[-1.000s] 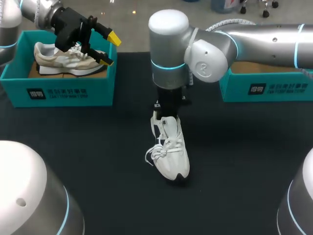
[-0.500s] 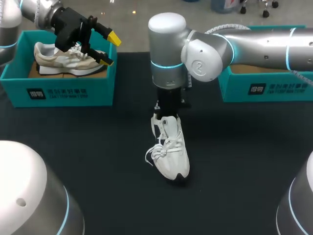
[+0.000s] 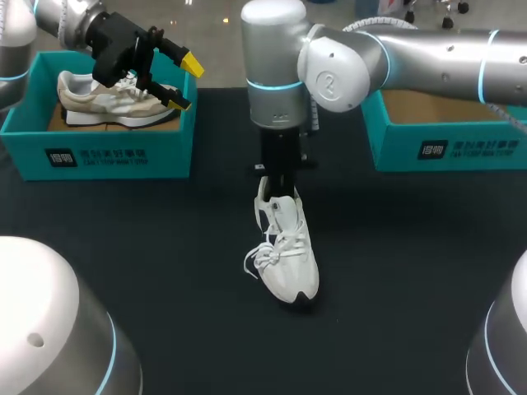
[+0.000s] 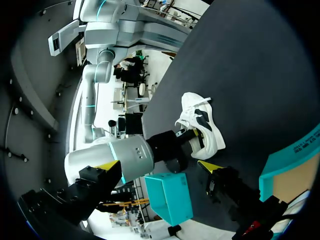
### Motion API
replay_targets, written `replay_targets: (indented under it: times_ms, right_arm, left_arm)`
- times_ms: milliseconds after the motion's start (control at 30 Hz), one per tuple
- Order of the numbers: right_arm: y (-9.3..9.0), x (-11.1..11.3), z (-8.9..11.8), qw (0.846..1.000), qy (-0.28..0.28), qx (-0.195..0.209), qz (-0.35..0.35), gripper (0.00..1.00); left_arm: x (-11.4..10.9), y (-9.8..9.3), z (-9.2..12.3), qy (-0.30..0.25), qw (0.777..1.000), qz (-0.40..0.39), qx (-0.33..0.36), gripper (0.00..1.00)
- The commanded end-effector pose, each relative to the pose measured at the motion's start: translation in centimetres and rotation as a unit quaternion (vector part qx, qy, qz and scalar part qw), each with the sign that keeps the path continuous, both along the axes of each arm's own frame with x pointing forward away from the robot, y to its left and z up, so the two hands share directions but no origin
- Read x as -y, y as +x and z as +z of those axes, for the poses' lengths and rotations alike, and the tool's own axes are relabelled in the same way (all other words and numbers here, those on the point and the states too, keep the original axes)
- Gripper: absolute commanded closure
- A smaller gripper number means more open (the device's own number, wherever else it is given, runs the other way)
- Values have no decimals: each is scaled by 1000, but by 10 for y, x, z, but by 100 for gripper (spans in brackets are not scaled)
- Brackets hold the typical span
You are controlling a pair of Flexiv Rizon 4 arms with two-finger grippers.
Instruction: Take the shoe out of the shoebox, open the shoe tongue, remove and reinsert the insole, then place the shoe into the shoebox
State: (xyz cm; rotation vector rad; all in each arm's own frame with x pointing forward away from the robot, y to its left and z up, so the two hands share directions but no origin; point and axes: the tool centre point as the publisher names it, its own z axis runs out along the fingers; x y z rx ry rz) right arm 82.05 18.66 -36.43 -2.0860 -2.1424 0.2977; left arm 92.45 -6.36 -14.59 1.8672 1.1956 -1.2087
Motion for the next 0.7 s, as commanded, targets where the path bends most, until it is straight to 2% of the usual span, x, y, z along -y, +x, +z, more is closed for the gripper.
replay_targets:
  times_ms: [33, 133, 233, 500, 533, 567, 600, 700]
  right_arm:
    - [-2, 0, 5, 1000, -3, -8, -2, 90]
    - [-6, 0, 7, 1000, -4, -24, -1, 83]
    - [-8, 1, 7, 1000, -2, -25, -1, 70]
    - [-10, 2, 1, 999, 1, -32, -1, 55]
    - [-10, 2, 0, 999, 2, -33, -1, 46]
    - [-10, 2, 0, 999, 4, -34, -1, 19]
    - [-11, 2, -1, 999, 4, -34, -1, 0]
    - [-11, 2, -2, 999, 6, -35, 0, 0]
  left_arm:
    - [-1, 0, 0, 2, 1000, -1, 1, 0]
    - [-1, 0, 0, 2, 1000, -1, 1, 0]
    - [-1, 0, 0, 2, 1000, -1, 1, 0]
    - [-1, 0, 0, 2, 1000, -1, 1, 0]
    - [-1, 0, 0, 2, 1000, -1, 1, 0]
    - [-1, 0, 0, 2, 1000, -1, 1, 0]
    - [-1, 0, 0, 2, 1000, -1, 1, 0]
    - [-1, 0, 0, 2, 1000, -1, 1, 0]
